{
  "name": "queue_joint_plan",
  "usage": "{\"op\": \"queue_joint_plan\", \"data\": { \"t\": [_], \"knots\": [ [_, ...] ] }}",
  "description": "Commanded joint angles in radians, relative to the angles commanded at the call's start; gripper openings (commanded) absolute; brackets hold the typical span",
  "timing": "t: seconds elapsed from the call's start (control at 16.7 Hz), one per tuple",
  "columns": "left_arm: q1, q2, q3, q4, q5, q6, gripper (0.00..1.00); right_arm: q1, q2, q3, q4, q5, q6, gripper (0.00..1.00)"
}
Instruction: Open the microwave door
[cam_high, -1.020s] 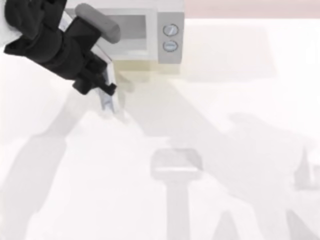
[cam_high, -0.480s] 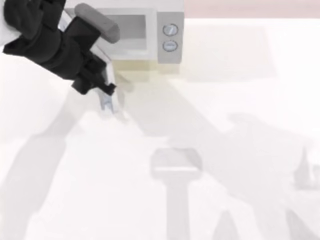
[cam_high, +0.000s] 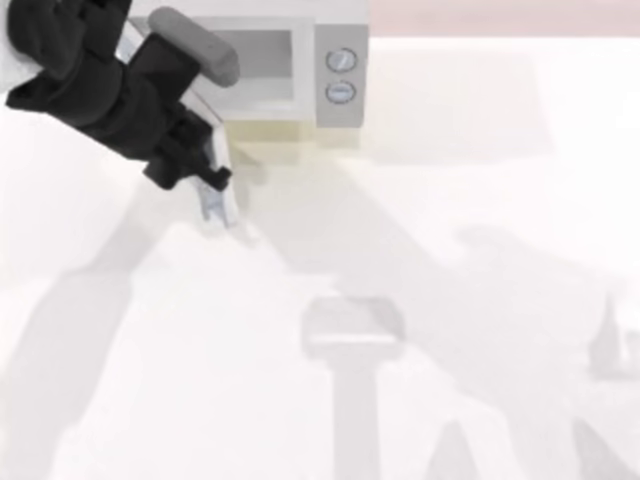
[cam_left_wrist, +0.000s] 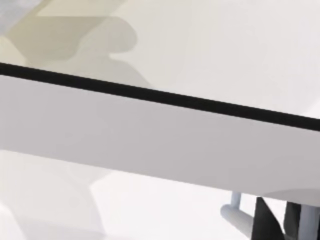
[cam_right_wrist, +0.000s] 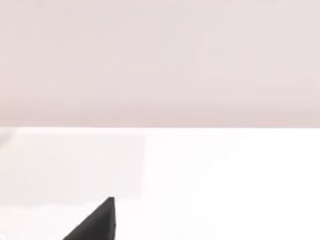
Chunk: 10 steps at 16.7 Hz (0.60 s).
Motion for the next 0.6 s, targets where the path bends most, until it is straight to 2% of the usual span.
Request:
{"op": "queue_joint_plan", "data": {
  "t": [0.3, 0.6],
  "knots": [
    [0.002, 0.001, -0.003, -0.004, 0.011, 0.014, 0.0, 0.0, 0.0, 0.0, 0.0, 0.0, 0.0, 1.0],
    [0.054, -0.011, -0.011, -0.042, 0.065, 0.137, 0.0, 0.0, 0.0, 0.0, 0.0, 0.0, 0.0, 1.0]
  ]
}}
